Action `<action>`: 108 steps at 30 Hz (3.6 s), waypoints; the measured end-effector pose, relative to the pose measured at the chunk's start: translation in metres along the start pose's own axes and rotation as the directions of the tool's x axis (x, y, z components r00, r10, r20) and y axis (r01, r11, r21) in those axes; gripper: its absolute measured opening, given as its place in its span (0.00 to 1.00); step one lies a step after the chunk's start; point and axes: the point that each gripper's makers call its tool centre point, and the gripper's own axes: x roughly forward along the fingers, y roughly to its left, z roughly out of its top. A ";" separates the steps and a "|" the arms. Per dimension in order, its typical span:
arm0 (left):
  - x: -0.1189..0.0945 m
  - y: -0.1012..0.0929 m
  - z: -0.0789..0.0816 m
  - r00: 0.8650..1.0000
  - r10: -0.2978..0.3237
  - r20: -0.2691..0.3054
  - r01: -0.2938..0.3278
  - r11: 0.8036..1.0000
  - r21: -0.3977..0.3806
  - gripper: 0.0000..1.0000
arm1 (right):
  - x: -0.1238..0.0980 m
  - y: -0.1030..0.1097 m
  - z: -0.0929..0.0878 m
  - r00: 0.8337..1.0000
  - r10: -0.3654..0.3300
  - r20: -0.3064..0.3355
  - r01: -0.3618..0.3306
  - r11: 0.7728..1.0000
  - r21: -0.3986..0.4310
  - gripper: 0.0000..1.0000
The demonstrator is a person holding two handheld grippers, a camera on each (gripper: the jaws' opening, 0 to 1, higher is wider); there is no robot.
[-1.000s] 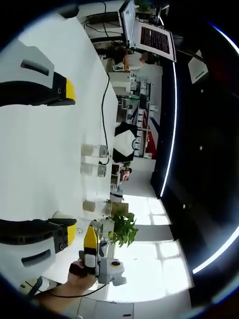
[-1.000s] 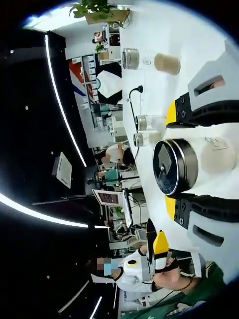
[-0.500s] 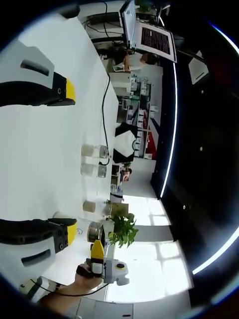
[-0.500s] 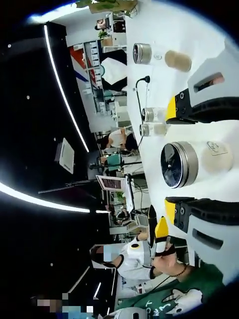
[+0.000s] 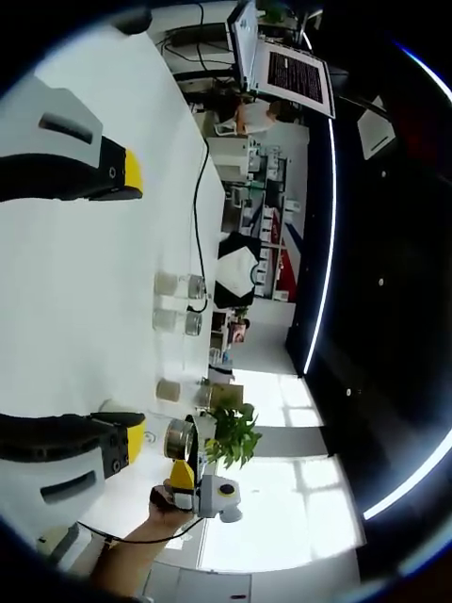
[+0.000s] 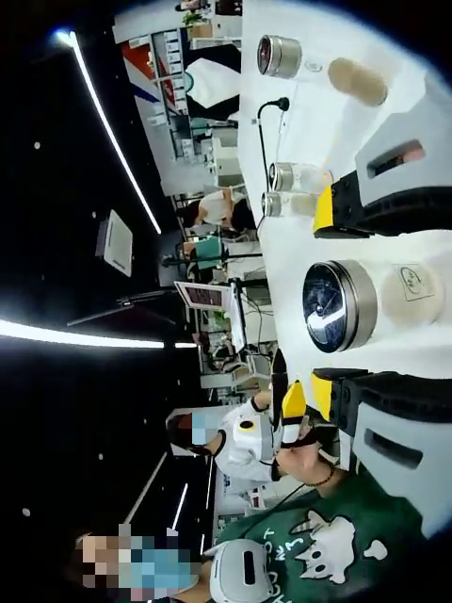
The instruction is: Rotate the seasoning bottle until the label or dispensing opening points toward the visible target arrow and the bottle remains upright within the marked orientation range
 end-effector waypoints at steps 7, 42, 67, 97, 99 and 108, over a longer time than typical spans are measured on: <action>-0.001 0.001 -0.001 1.000 0.001 -0.001 -0.001 1.000 -0.003 0.98 | 0.003 -0.002 -0.008 1.000 0.022 0.005 -0.023 1.000 0.015 0.51; -0.002 -0.004 -0.004 1.000 -0.015 -0.001 0.015 1.000 -0.019 0.97 | 0.008 0.004 -0.006 0.999 -0.016 0.030 0.017 0.999 -0.045 0.39; -0.002 -0.004 -0.002 1.000 -0.026 0.008 0.026 1.000 -0.018 0.97 | 0.008 -0.002 -0.008 0.971 -0.239 0.014 0.239 0.969 -0.057 0.38; 0.002 -0.005 0.001 0.999 -0.034 0.012 0.034 0.999 -0.026 0.95 | 0.003 -0.011 -0.006 0.869 -0.493 0.053 0.495 0.867 -0.054 0.38; 0.001 -0.004 0.001 0.999 -0.031 0.011 0.031 0.999 -0.024 0.95 | 0.003 -0.011 -0.006 0.855 -0.516 0.058 0.519 0.853 -0.052 0.38; 0.001 -0.004 0.000 0.999 -0.031 0.010 0.031 0.999 -0.025 0.95 | 0.002 -0.012 -0.007 0.816 -0.576 0.054 0.578 0.814 -0.048 0.38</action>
